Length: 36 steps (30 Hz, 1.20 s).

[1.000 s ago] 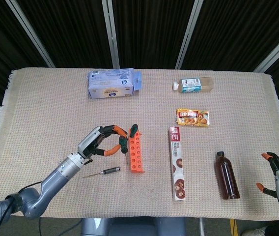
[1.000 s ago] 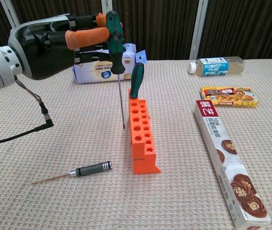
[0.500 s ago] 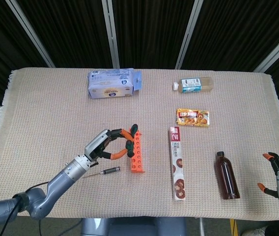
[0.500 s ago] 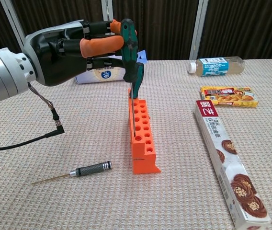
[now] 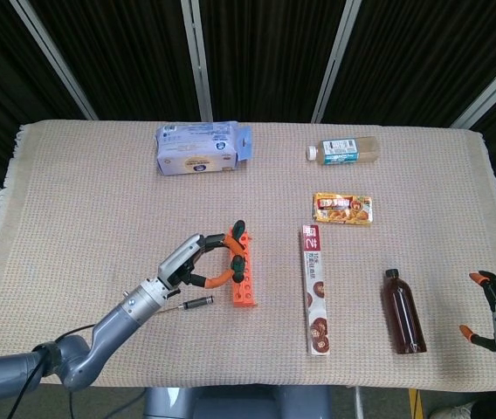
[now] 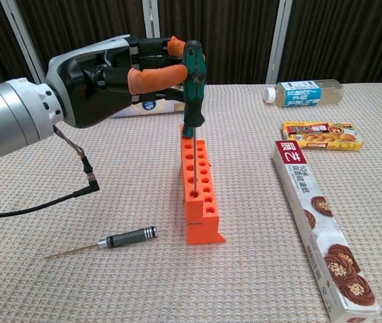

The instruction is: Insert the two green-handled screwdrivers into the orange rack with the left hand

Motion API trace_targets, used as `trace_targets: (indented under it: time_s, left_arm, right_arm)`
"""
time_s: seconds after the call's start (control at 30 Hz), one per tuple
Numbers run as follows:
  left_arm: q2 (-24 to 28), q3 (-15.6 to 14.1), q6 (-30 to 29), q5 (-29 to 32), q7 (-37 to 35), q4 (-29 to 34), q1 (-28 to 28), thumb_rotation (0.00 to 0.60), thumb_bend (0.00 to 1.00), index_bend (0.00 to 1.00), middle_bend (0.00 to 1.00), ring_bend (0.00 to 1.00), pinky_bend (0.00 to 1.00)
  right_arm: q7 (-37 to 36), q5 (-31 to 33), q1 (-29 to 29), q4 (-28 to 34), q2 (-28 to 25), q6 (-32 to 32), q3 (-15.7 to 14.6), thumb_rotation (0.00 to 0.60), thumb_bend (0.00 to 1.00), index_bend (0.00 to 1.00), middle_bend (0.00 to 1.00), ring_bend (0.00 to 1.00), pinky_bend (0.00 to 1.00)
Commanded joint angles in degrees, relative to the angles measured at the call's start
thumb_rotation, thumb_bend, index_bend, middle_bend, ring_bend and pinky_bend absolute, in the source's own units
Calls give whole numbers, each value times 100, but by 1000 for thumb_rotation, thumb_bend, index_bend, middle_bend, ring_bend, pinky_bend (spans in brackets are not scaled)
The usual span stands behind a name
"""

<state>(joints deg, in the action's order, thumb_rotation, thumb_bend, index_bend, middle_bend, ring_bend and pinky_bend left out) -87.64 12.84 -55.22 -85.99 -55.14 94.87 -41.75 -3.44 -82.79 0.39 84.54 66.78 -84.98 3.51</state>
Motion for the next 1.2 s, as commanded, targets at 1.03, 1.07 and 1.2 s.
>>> trace_targets:
  time_s: [1.03,1.07,1.2]
  left_arm:
    - [-471,-770,-1182,-986,-558,-1026,57,600,500,736,430,249,257]
    - [-485,-787,-1216,-1004,-555,-1053,58,600,500,736,430,249,256]
    - [-599,-860,-1412,-1111,-385,-1230,79,600,501,737,430,250,256]
  right_arm:
    - [31,63,70,27,15,128,47,600,0,199,150,18,125]
    - [32,64,71,27,16,129,48,600,0,199,150,18,125]
    - [41,78,75,31,15,136,55,600,0,199,150,18,125]
